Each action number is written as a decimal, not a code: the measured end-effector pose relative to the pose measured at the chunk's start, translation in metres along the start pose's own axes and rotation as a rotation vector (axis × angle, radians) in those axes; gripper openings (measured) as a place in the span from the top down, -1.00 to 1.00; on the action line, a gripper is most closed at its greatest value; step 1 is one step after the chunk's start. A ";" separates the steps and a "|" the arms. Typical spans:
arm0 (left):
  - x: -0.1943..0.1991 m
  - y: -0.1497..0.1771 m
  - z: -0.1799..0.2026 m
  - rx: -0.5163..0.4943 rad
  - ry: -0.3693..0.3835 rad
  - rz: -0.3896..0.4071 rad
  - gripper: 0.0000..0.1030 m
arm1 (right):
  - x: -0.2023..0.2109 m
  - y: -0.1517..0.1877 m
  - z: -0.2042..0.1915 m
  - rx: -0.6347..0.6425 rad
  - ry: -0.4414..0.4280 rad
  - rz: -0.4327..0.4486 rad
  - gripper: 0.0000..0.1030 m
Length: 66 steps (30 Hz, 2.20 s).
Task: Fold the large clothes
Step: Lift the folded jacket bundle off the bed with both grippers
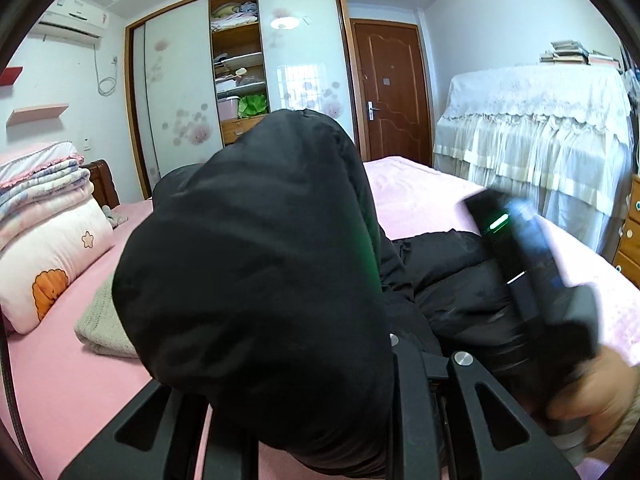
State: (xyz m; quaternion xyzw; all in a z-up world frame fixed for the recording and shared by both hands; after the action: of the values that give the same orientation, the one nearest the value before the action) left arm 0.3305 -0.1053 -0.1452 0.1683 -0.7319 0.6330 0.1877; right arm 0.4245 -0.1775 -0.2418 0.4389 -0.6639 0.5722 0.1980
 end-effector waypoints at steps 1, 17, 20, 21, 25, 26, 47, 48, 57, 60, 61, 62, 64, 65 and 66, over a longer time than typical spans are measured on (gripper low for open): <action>-0.002 -0.002 0.004 -0.004 -0.002 -0.004 0.65 | 0.011 -0.001 0.005 -0.011 -0.004 0.024 0.94; -0.001 -0.009 0.032 -0.153 -0.016 -0.012 0.65 | -0.035 -0.076 0.057 -0.131 -0.121 0.002 0.95; -0.002 -0.006 0.041 -0.179 -0.012 -0.017 0.65 | -0.070 -0.077 0.058 -0.132 -0.145 -0.087 0.95; -0.003 -0.005 0.045 -0.190 -0.017 -0.019 0.65 | -0.075 -0.078 0.060 -0.132 -0.146 -0.096 0.95; -0.002 -0.005 0.060 -0.249 -0.038 -0.019 0.65 | -0.064 -0.077 0.064 -0.121 -0.181 -0.090 0.95; -0.002 -0.006 0.064 -0.266 -0.042 -0.023 0.64 | -0.055 -0.076 0.066 -0.109 -0.178 -0.080 0.95; -0.012 0.007 0.189 -0.610 -0.068 -0.185 0.53 | 0.056 0.033 0.150 -0.103 0.064 -0.002 0.94; -0.013 0.010 0.195 -0.625 -0.071 -0.194 0.51 | 0.060 0.041 0.152 -0.109 0.054 0.002 0.94; -0.024 0.032 0.232 -0.786 -0.123 -0.217 0.43 | 0.096 0.086 0.173 -0.149 0.023 0.038 0.94; -0.027 0.042 0.241 -0.854 -0.153 -0.209 0.41 | 0.108 0.083 0.186 -0.177 0.047 0.050 0.94; -0.028 0.044 0.243 -0.875 -0.162 -0.206 0.40 | 0.111 0.082 0.190 -0.185 0.060 0.054 0.94; -0.028 0.048 0.248 -0.899 -0.173 -0.202 0.39 | 0.115 0.083 0.195 -0.195 0.075 0.058 0.94; -0.029 0.057 0.254 -0.950 -0.195 -0.200 0.34 | 0.127 0.080 0.204 -0.212 0.088 0.073 0.91; -0.030 0.061 0.256 -0.977 -0.207 -0.198 0.33 | 0.133 0.077 0.207 -0.217 0.092 0.084 0.88; -0.031 0.066 0.259 -1.011 -0.224 -0.195 0.30 | 0.140 0.073 0.209 -0.218 0.093 0.096 0.78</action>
State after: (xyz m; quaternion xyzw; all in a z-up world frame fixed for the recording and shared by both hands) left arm 0.3100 -0.3520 -0.2505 0.1907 -0.9425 0.1588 0.2240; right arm 0.3402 -0.4259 -0.2330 0.3554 -0.7326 0.5251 0.2476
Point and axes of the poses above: each gripper's, at about its wrist camera, not at the fingertips, and x roughly against the way its jaws point, z to its right, y to its underside, the point moved 5 cm from there along -x, roughly the way its jaws point, and after that the axes turned 3 degrees about -z, right-handed, at the moved point
